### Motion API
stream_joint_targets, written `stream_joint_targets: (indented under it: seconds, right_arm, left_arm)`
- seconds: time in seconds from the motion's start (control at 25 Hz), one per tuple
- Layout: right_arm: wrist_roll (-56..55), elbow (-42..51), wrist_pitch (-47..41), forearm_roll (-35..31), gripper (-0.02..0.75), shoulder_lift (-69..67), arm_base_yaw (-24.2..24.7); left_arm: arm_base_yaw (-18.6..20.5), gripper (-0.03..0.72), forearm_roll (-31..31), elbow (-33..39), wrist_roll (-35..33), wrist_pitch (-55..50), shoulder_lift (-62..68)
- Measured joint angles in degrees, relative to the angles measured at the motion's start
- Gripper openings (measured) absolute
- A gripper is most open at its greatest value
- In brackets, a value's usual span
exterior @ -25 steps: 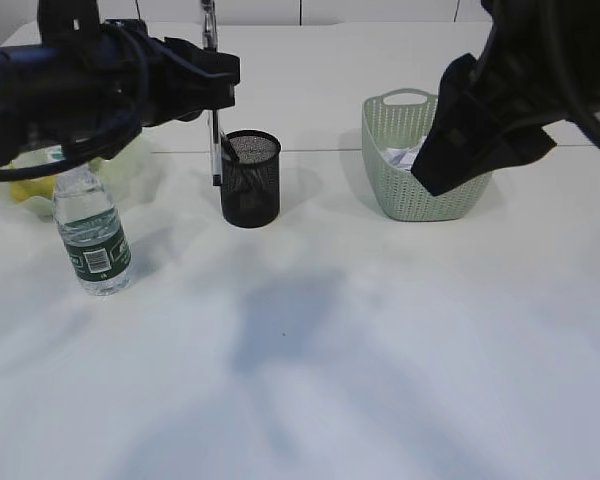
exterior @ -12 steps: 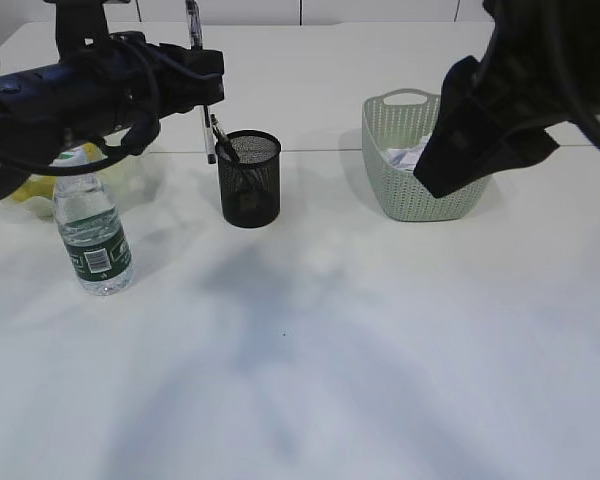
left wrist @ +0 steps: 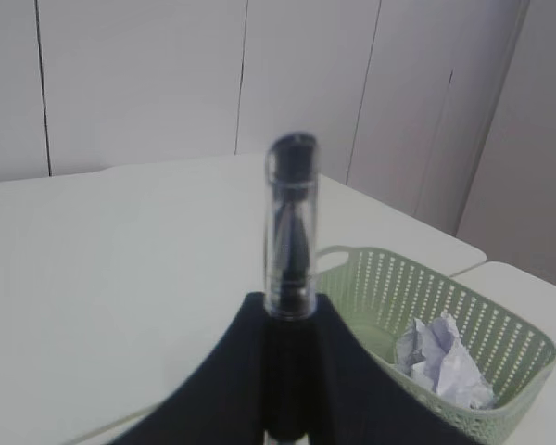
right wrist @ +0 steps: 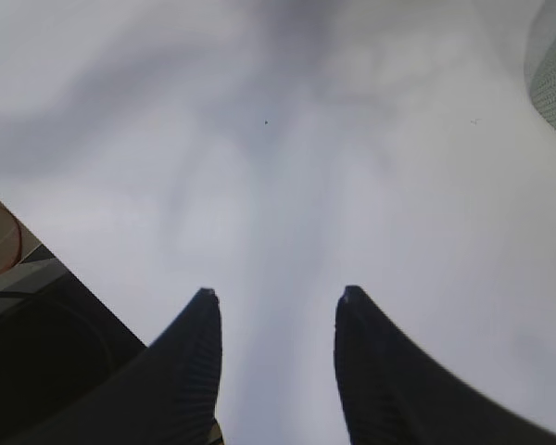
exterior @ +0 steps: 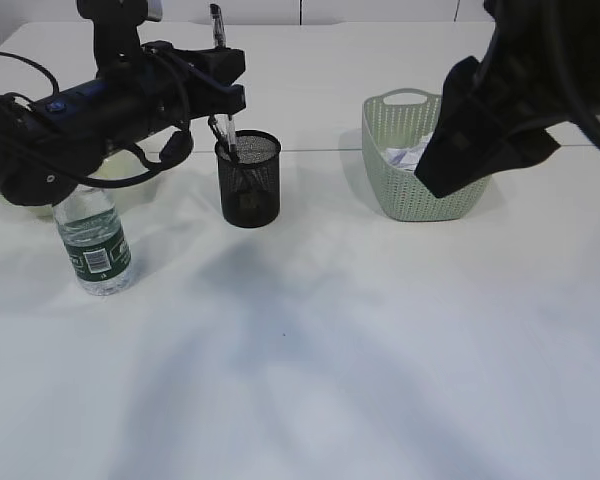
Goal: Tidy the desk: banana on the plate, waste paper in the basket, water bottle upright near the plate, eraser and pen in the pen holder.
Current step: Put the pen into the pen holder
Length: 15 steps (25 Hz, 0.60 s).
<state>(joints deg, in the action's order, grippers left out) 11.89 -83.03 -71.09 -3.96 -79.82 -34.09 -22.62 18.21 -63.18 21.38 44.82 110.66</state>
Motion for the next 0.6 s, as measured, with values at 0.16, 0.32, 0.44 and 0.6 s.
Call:
stream_joint_targets:
  seconds: [0.16,0.32,0.44,0.6]
  right_arm:
    - [0.0,0.0,0.0,0.1,0.306,0.0,0.0]
    - [0.0,0.0,0.1,0.1,0.306,0.0,0.0]
    - [0.0,0.0,0.1,0.2,0.306,0.0,0.0]
    - [0.0,0.0,0.1,0.2,0.306,0.0,0.0]
  left_arm:
    - [0.0,0.044,-0.1,-0.9,-0.9,3.2,2.2]
    - [0.0,0.044,-2.5,-1.0,-2.3,7.1,4.6]
    - [0.0,0.044,-4.3,-2.2,-3.5,9.2,6.4]
    - [0.0,0.044,-4.2,-5.5,-3.8,9.5,8.5]
